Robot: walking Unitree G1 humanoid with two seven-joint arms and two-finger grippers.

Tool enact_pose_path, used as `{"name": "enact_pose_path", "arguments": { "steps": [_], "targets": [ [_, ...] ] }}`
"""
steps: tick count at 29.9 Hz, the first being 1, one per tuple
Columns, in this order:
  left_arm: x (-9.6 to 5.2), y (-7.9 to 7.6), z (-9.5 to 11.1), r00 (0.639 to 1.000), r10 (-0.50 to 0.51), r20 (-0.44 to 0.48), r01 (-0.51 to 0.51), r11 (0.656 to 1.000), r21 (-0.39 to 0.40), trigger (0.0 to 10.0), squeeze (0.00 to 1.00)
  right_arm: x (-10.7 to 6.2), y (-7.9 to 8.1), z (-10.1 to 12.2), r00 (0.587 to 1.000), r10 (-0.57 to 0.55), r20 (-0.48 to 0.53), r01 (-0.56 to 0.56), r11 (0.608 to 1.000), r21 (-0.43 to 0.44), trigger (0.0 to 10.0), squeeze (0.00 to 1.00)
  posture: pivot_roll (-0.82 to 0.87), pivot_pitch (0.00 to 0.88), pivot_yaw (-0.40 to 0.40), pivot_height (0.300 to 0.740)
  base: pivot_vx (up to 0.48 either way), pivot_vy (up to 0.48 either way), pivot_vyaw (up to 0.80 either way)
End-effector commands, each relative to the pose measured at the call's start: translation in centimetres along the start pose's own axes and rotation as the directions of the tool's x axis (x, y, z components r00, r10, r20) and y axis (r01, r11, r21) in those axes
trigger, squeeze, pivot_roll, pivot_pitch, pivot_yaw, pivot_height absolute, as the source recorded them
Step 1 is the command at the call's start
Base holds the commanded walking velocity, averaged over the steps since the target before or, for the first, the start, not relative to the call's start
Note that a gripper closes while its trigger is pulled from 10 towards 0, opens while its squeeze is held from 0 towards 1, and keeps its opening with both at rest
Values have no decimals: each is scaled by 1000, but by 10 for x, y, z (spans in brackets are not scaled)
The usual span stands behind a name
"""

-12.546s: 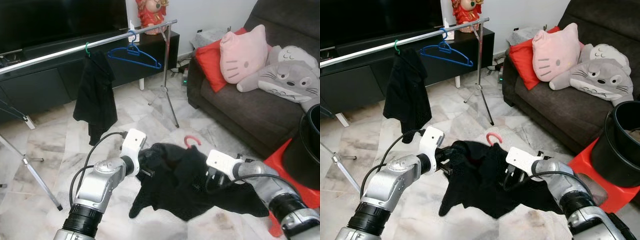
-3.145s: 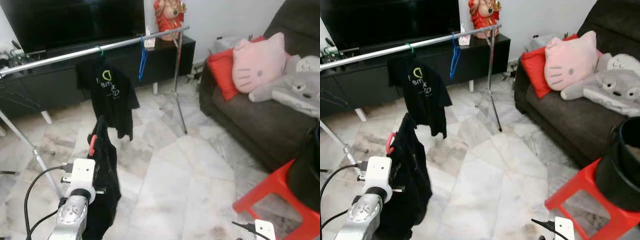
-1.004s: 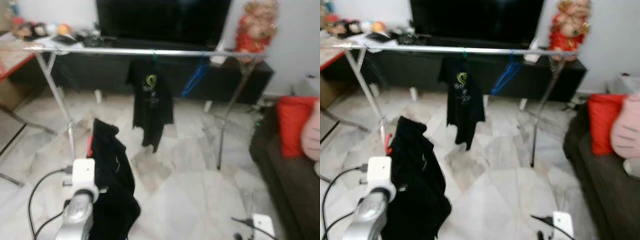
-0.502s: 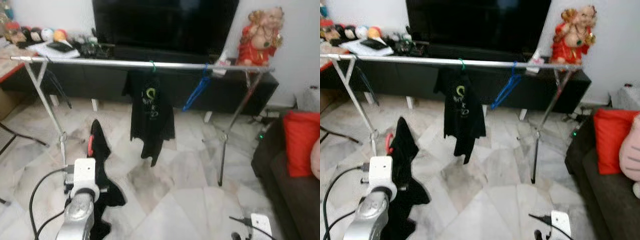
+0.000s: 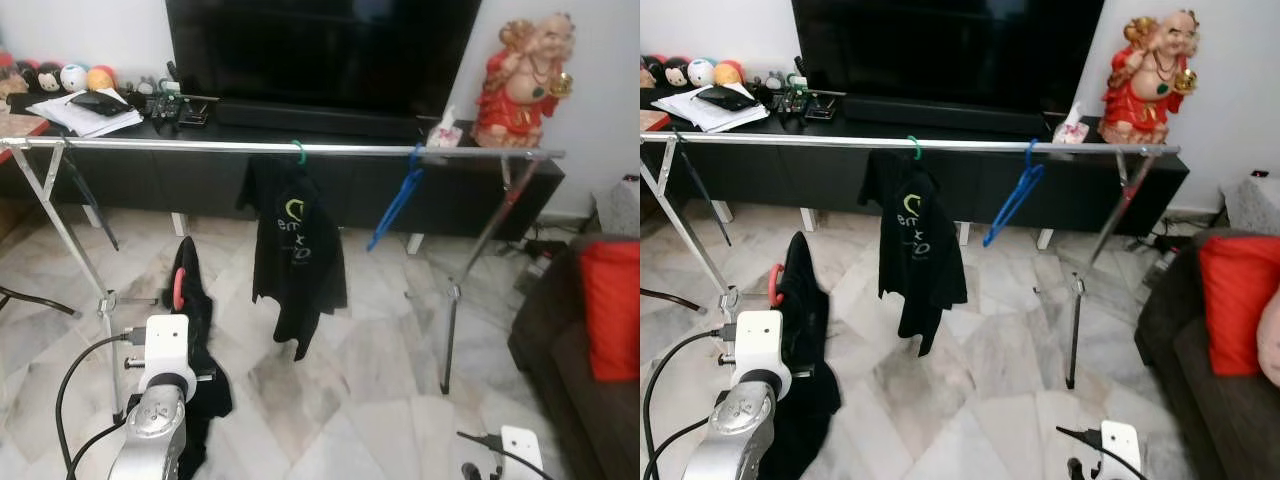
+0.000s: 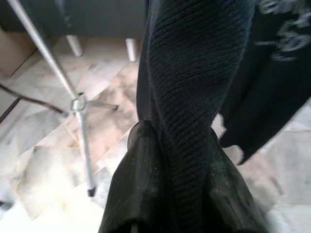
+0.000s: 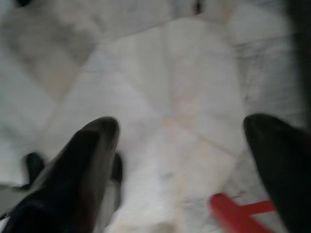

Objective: Hang hanger

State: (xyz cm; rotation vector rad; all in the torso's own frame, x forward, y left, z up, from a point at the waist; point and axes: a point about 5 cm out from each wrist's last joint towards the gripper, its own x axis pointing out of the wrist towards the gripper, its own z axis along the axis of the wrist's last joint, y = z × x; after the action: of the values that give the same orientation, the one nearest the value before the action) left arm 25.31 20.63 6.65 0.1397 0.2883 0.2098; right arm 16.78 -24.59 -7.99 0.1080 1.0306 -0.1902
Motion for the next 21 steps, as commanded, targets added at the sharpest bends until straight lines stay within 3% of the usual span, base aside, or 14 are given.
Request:
{"name": "enact_pose_path", "arguments": {
  "steps": [1,21],
  "targets": [
    [1,0,12,998,3,58,-3,1000,-5,10000,0,0,-1,2,1000,-4,2,4,1000,-16,10000,0,64,0,-74,740,352,0,0],
    [1,0,12,998,-1,60,1,1000,-2,10000,0,0,3,0,1000,13,-2,-13,1000,-23,10000,0,60,0,-65,740,353,0,0]
  ]
}}
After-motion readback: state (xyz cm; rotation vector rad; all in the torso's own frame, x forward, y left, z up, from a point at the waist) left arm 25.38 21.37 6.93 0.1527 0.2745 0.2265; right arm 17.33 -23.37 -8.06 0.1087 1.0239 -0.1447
